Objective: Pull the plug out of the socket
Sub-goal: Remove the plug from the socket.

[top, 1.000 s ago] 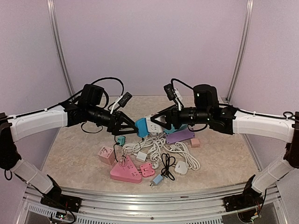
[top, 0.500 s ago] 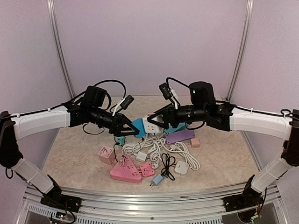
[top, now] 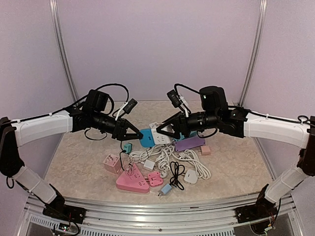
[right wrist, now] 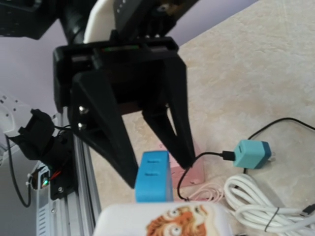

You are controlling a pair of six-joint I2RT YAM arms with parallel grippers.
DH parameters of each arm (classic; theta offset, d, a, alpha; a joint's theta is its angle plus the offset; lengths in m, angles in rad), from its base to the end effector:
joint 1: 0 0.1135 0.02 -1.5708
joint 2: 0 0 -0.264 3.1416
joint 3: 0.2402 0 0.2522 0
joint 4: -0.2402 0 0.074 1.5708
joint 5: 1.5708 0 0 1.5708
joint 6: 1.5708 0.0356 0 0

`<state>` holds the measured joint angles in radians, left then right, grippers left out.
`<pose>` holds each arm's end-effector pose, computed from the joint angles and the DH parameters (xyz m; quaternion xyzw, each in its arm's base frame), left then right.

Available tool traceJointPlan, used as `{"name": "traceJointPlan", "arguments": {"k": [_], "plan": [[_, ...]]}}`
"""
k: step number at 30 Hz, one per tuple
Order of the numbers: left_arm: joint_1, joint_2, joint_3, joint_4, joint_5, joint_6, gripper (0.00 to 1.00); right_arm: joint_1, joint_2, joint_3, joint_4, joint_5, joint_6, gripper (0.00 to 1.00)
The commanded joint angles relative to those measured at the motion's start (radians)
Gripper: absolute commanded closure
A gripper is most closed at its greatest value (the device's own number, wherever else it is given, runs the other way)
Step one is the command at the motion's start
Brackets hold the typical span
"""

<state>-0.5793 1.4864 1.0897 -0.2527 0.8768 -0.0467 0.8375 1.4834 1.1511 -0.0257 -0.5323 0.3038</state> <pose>0.2561 -0.2002 0.2787 0.3955 0.7328 -0.4857 0.2659 0.2182 0.2693 0.3166 -0.3536 0.7252 0.4789 0.3460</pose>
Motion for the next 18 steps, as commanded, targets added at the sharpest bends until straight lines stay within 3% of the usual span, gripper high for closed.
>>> {"name": "traceJointPlan", "arguments": {"k": [1,5,13,18], "plan": [[-0.017,-0.023,0.002,0.001,0.105,0.041,0.53,0.008,-0.035,0.005,0.023,-0.049,0.004,1.00],[-0.043,-0.027,0.004,-0.009,0.158,0.064,0.48,0.008,-0.022,0.012,0.048,-0.077,0.013,1.00],[-0.070,-0.014,0.006,-0.002,0.209,0.068,0.67,0.008,0.006,0.026,0.064,-0.135,0.029,1.00],[-0.071,-0.008,0.007,0.005,0.226,0.061,0.67,0.009,0.021,0.031,0.063,-0.161,0.034,1.00]]}}
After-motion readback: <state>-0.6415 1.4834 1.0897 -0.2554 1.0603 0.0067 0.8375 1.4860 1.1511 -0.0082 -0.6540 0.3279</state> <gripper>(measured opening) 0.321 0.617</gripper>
